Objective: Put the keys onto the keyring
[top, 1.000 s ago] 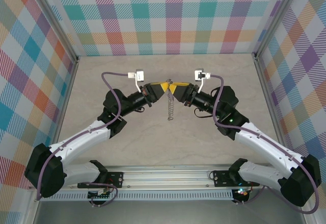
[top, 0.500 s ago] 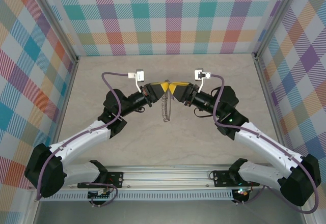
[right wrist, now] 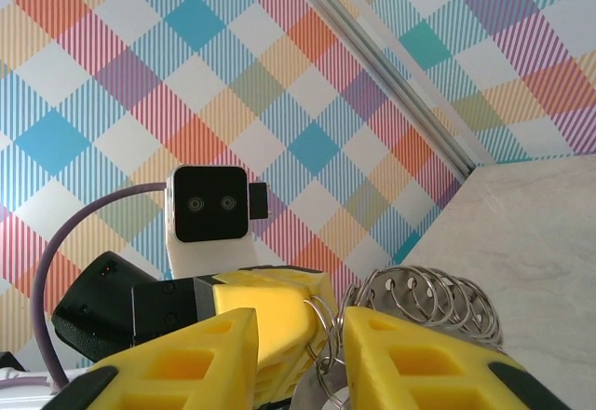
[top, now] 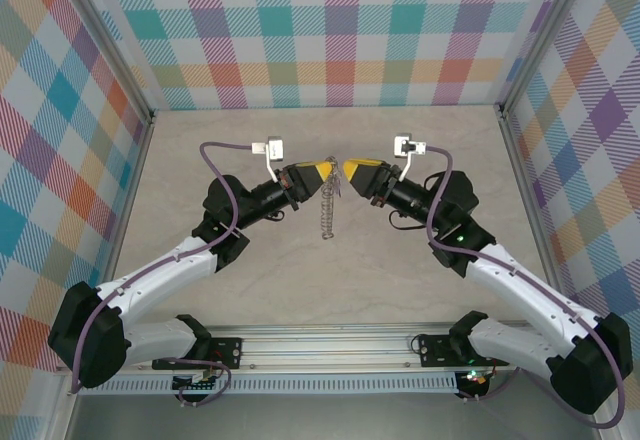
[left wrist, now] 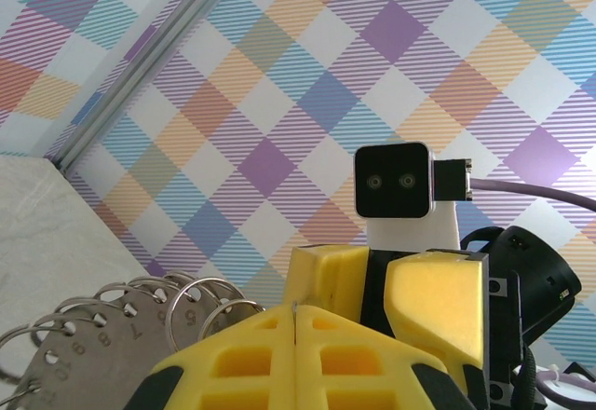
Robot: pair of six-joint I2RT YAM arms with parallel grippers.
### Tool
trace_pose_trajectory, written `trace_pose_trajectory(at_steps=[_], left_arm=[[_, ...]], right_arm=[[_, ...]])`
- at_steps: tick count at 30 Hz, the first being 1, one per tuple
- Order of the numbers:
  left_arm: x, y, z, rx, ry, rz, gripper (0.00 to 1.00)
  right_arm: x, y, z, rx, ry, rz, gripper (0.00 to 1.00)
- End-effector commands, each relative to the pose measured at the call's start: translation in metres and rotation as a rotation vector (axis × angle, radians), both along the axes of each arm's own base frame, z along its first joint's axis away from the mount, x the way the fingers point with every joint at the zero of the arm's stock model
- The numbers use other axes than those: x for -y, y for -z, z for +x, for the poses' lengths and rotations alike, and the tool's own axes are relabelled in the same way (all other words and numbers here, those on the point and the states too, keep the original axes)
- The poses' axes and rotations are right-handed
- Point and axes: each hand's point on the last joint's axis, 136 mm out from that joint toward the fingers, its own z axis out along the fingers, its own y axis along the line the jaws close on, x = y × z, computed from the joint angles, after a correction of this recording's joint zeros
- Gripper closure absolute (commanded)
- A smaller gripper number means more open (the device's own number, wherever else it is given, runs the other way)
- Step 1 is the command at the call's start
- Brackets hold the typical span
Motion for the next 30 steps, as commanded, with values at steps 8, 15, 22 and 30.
trace_pose_trajectory(at_steps=[8,15,22,30], left_arm=[[0.0,-0.024,-0.01,0.067,0.018,-0.056,1.0],[0.001,-0.022,-0.009,0.064,0.015,-0.054,1.0],[0.001,-0.023,-0.008,0.064,0.015,-0.055,1.0],[0.002,-0.022,-0.007,0.062,0.014,-0.054,1.0]], right_arm=[[-0.008,-0.004,-0.003,0.011,-0.058,0.038,0.7],[-0.012,0.0,-0.002,-0.001,-0.075,0.041,0.71],[-0.017,0.003,-0.005,-0.001,-0.098,0.035,0.74],[-0.02,0.007,-0.006,-0.006,-0.109,0.028,0.81]])
